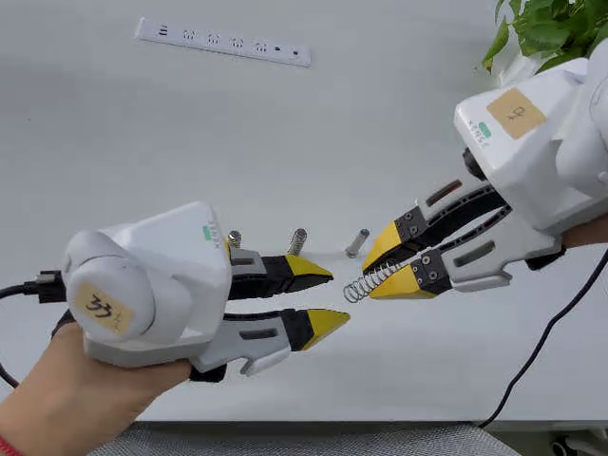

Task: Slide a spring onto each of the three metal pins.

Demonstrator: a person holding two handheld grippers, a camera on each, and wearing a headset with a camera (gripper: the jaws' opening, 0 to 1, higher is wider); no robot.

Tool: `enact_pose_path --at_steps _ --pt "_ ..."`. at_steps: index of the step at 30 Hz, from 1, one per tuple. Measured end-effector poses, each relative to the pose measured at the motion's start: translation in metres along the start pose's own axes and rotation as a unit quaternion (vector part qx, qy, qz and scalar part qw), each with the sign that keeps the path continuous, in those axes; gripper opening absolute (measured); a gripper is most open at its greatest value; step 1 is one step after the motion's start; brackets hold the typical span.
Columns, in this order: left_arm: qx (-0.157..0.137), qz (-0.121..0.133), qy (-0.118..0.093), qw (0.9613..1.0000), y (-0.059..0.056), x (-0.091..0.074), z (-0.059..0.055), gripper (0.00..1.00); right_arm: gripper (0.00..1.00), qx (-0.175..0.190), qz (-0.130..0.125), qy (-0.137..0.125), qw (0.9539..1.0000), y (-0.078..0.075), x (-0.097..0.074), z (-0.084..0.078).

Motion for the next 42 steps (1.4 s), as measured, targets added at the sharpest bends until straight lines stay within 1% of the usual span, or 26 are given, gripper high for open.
enact_pose_path --at_steps 3,8,9,12,17,19,22,25,29,31,32,33,35,37,38,39,42 --pt "0.001 0.009 0.004 1.0000 0.002 -0.006 -0.004 0.22 0.07 0.009 -0.011 0.002 0.9999 -0.004 -0.004 -0.005" --pt "0.001 0.024 0.012 0.9996 0.007 -0.018 -0.010 0.27 0.07 0.024 -0.042 0.018 0.9987 -0.015 -0.009 -0.017" --pt "0.000 0.028 0.014 0.9995 0.008 -0.021 -0.011 0.28 0.07 0.029 -0.054 0.023 0.9979 -0.018 -0.010 -0.019" --pt "-0.001 0.040 0.018 0.9990 0.013 -0.030 -0.015 0.31 0.07 0.039 -0.075 0.034 0.9959 -0.026 -0.013 -0.024" --pt "-0.003 0.065 0.026 0.9975 0.022 -0.044 -0.023 0.40 0.07 0.048 -0.091 0.047 0.9936 -0.036 -0.016 -0.031" --pt "-0.007 0.071 0.027 0.9971 0.026 -0.050 -0.026 0.41 0.07 0.052 -0.094 0.054 0.9928 -0.040 -0.016 -0.035" --pt "-0.017 0.080 0.022 0.9964 0.031 -0.057 -0.028 0.43 0.07 0.060 -0.100 0.066 0.9910 -0.048 -0.016 -0.041" --pt "-0.014 0.088 0.023 0.9957 0.036 -0.062 -0.031 0.49 0.07 0.067 -0.106 0.078 0.9891 -0.058 -0.014 -0.048" --pt "-0.010 0.092 0.009 0.9957 0.042 -0.067 -0.033 0.58 0.07 0.075 -0.107 0.093 0.9872 -0.067 -0.009 -0.054" --pt "-0.018 0.090 0.008 0.9957 0.044 -0.068 -0.035 0.63 0.07 0.075 -0.105 0.099 0.9867 -0.070 -0.007 -0.056" --pt "-0.018 0.091 0.007 0.9957 0.046 -0.069 -0.037 0.66 0.07 0.075 -0.105 0.104 0.9862 -0.073 -0.005 -0.058" --pt "-0.012 0.092 0.002 0.9957 0.047 -0.070 -0.037 0.68 0.07 0.076 -0.105 0.107 0.9859 -0.074 -0.004 -0.059" --pt "-0.015 0.093 -0.001 0.9955 0.050 -0.072 -0.039 0.73 0.07 0.078 -0.105 0.112 0.9851 -0.082 0.002 -0.064" --pt "-0.018 0.096 -0.005 0.9952 0.052 -0.073 -0.042 0.76 0.07 0.079 -0.103 0.119 0.9844 -0.084 0.006 -0.066" --pt "-0.020 0.097 -0.005 0.9951 0.053 -0.073 -0.043 0.78 0.07 0.078 -0.103 0.122 0.9841 -0.085 0.008 -0.066" --pt "-0.027 0.097 -0.002 0.9949 0.055 -0.074 -0.045 0.80 0.07 0.080 -0.101 0.125 0.9838 -0.087 0.010 -0.067" --pt "-0.029 0.097 -0.005 0.9949 0.057 -0.075 -0.049 0.85 0.07 0.083 -0.095 0.132 0.9831 -0.089 0.017 -0.069"
Point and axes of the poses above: the centre of the closed fingertips' face, and the gripper's own axes: x roughly forward along the fingers, y roughly to its left, z roughly out of its top, the point moved 7 cm from there along -x, roughly backward along the fingers, and after that the axes turned 2 degrees about -x, right-handed, at the moved point
